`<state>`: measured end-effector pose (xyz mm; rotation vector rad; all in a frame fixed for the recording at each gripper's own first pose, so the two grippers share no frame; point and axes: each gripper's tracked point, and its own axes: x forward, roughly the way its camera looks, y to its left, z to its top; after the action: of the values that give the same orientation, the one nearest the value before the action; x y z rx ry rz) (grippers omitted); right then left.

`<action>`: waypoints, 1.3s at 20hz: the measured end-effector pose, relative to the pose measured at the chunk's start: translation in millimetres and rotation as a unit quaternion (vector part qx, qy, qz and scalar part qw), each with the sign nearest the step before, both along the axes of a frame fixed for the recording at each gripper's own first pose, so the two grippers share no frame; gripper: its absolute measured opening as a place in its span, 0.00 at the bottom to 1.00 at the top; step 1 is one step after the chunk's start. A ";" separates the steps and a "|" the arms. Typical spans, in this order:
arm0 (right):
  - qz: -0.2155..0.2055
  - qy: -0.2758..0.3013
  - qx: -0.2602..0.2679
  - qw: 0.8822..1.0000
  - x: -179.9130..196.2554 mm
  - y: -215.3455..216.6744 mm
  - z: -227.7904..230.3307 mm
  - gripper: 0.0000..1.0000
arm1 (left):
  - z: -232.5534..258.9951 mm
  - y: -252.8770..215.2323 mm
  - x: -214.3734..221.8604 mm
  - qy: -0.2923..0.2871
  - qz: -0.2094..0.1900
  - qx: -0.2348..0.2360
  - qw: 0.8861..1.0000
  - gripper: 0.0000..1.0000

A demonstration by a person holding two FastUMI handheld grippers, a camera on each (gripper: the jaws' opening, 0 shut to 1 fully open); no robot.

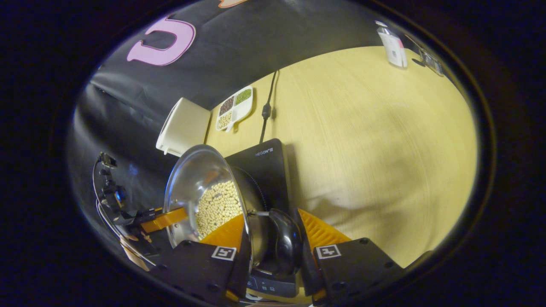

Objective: First push the handle of the pot to place it horizontally, then grasp the pot with both hands and set it on the induction cooktop.

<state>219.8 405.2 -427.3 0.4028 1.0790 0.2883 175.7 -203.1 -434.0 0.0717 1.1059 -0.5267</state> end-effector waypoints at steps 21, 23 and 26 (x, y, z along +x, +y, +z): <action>-0.101 -0.131 -0.014 0.986 -17.1 -80.8 111.3 1.00 | 116.6 37.8 11.5 -0.141 0.086 0.030 0.986 0.98; -0.112 -0.147 -0.020 0.983 -26.0 -94.0 126.0 0.92 | 132.5 33.8 1.3 -0.145 0.082 0.035 0.985 0.98; -0.125 -0.174 -0.030 0.976 -37.7 -110.6 148.7 1.00 | 164.6 35.8 -5.6 -0.147 0.072 0.045 0.986 0.98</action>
<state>182.0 294.6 -278.6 0.4109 0.6828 0.0968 170.2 -167.3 -269.4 0.1430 0.8392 -0.3230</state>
